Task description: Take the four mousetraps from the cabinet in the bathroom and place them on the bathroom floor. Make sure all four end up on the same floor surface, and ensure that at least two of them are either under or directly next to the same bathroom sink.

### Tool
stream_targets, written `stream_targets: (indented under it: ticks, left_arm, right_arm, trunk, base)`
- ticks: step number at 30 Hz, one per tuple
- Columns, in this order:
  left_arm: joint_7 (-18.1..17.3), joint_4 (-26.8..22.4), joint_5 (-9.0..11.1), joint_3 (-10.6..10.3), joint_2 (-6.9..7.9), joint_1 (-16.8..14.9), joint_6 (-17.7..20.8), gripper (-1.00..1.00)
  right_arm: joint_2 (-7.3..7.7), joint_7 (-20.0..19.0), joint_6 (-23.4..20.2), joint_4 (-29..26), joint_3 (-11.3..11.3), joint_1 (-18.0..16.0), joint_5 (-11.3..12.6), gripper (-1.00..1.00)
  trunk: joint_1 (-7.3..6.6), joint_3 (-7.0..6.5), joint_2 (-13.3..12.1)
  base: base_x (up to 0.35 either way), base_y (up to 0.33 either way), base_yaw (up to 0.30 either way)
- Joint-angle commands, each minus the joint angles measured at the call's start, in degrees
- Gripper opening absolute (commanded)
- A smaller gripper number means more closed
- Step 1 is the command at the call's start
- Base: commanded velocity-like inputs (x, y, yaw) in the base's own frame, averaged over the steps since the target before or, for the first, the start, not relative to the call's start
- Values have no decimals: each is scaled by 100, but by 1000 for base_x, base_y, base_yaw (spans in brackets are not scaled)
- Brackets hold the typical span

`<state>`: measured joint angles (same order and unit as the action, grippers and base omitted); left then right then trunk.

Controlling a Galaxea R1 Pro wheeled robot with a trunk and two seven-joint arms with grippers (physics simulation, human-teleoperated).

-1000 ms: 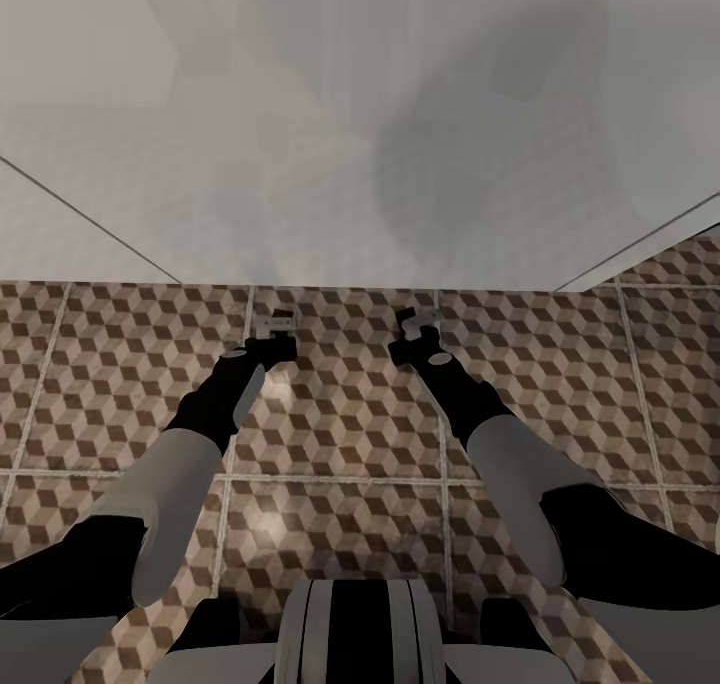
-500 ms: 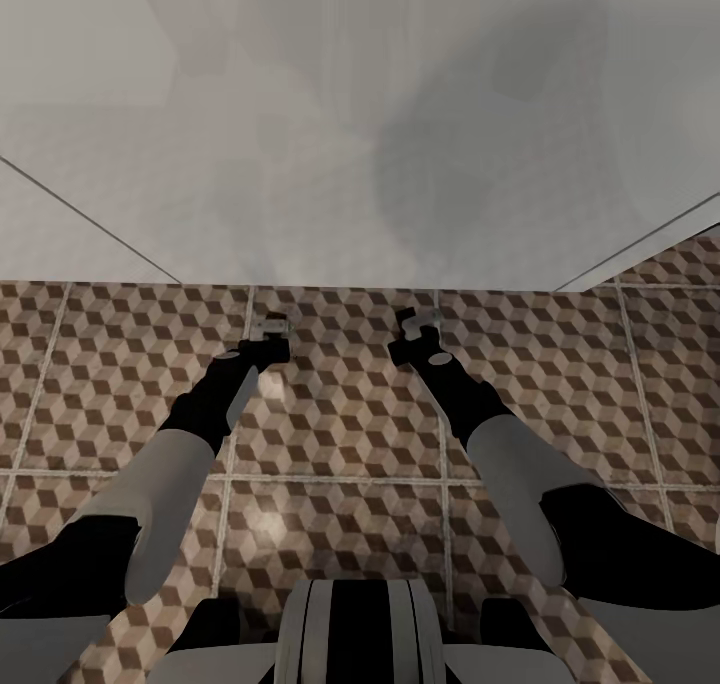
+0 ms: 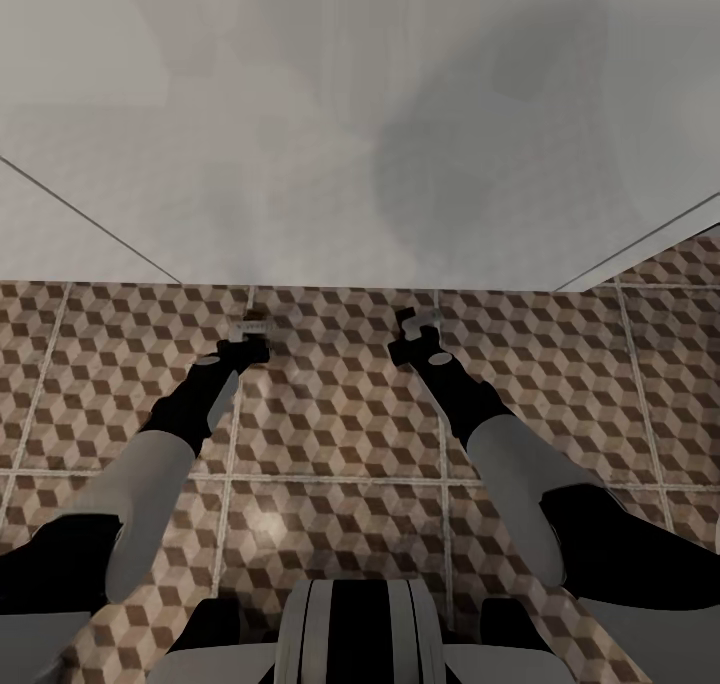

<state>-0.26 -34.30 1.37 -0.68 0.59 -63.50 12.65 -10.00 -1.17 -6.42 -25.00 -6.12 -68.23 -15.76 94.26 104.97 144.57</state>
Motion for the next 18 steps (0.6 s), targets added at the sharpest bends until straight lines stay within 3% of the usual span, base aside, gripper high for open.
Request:
stream_targets:
  ticks: [1,4,18]
  left_arm:
    - [8,-10,-3,-8,17,-1,33,-100]
    - [-75,-7,-4,-3,73,4,28,-100]
    - [-760,-215,6,-11,73,4,118,-100]
  right_arm:
    - [0,-14,-43,-13,-4,1,-59,-100]
    - [0,-14,-43,-13,-10,2,-59,-100]
    - [0,-14,-41,-13,-22,3,-59,-100]
  trunk:
    - [-1,3,1]
    - [-1,3,1]
    - [-1,3,1]
  base:
    - [0,0,0]
    - [0,0,0]
    - [0,0,0]
